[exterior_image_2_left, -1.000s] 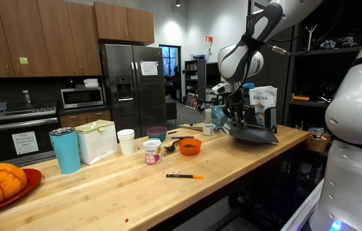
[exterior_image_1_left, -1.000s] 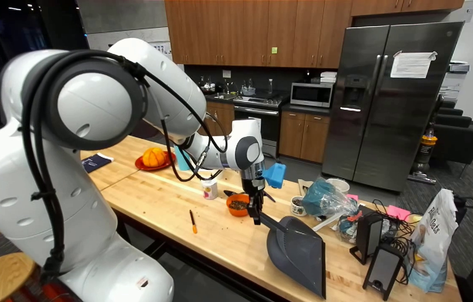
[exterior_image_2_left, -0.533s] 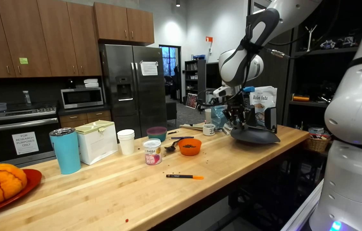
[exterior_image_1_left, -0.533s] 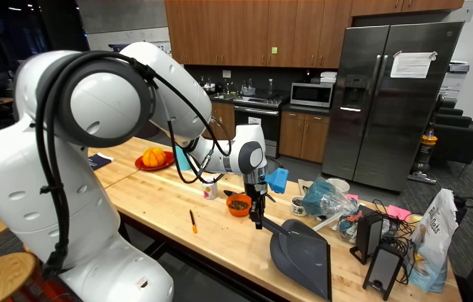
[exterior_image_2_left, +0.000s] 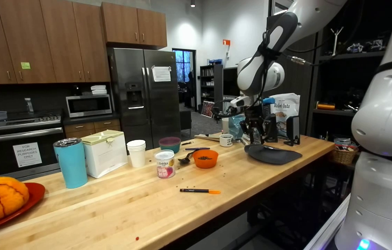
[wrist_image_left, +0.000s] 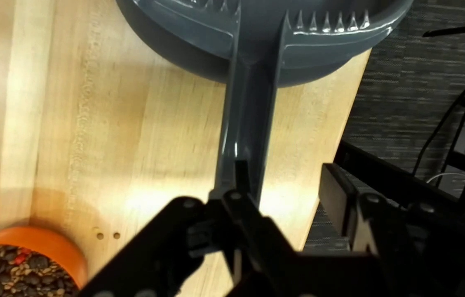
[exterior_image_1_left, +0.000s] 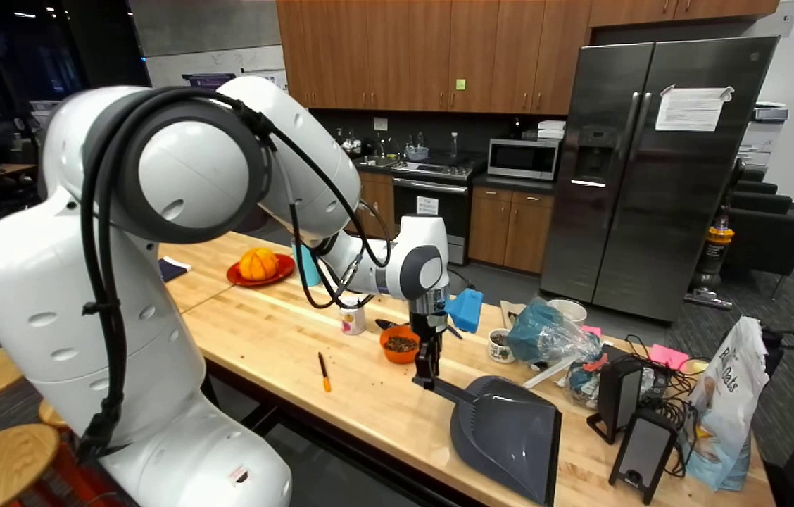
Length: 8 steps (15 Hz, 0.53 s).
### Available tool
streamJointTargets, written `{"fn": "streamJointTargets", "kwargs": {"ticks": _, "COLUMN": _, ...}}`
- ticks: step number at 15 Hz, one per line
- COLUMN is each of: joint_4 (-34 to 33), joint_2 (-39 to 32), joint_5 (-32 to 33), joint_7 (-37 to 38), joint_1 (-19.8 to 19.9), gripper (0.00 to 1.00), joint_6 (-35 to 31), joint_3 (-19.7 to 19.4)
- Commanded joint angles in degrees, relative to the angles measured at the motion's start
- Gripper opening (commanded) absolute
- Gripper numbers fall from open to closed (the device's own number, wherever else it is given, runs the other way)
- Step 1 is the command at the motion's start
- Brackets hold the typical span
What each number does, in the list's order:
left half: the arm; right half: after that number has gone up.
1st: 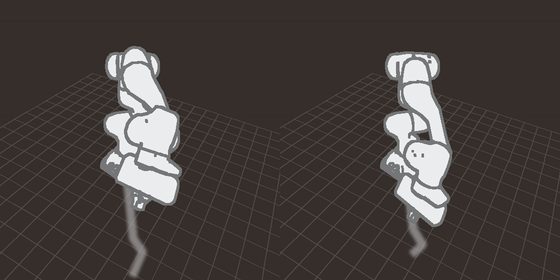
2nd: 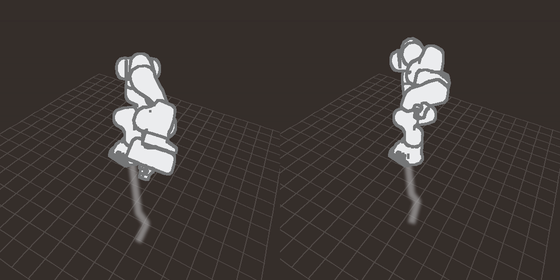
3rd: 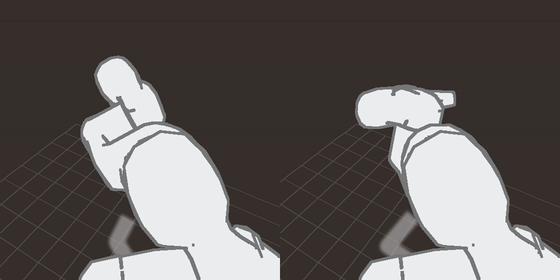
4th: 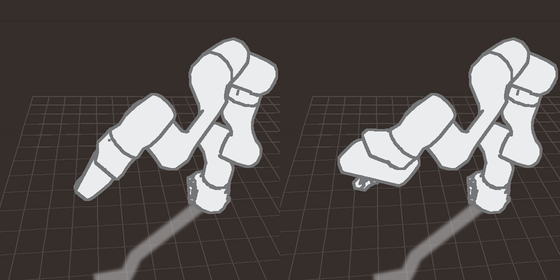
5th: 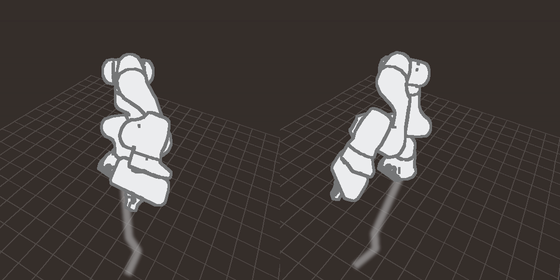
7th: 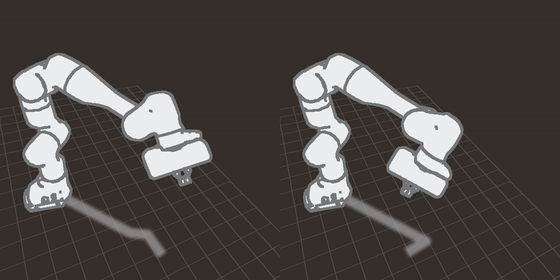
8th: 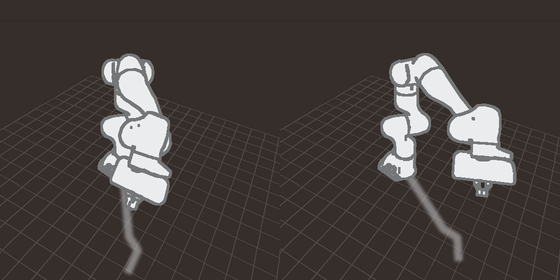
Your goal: Move the dust pan to the right
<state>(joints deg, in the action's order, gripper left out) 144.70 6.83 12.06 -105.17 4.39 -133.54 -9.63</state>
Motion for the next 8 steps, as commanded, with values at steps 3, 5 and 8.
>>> {"fn": "streamJointTargets", "kwargs": {"ticks": 3, "joint_4": 1.37, "joint_2": 0.2, "joint_5": -4.02, "joint_7": -3.42, "joint_1": 0.6, "gripper": 0.92, "joint_6": -1.28, "joint_3": -0.23}}
{"fn": "streamJointTargets", "kwargs": {"ticks": 5, "joint_4": 1.55, "joint_2": 0.97, "joint_5": -3.4, "joint_7": -3.15, "joint_1": 0.65, "gripper": 1.0, "joint_6": -0.41, "joint_3": 0.03}}
{"fn": "streamJointTargets", "kwargs": {"ticks": 8, "joint_4": 1.01, "joint_2": 3.79, "joint_5": -1.09, "joint_7": -2.22, "joint_1": 0.92, "gripper": 1.0, "joint_6": 2.9, "joint_3": 0.28}}
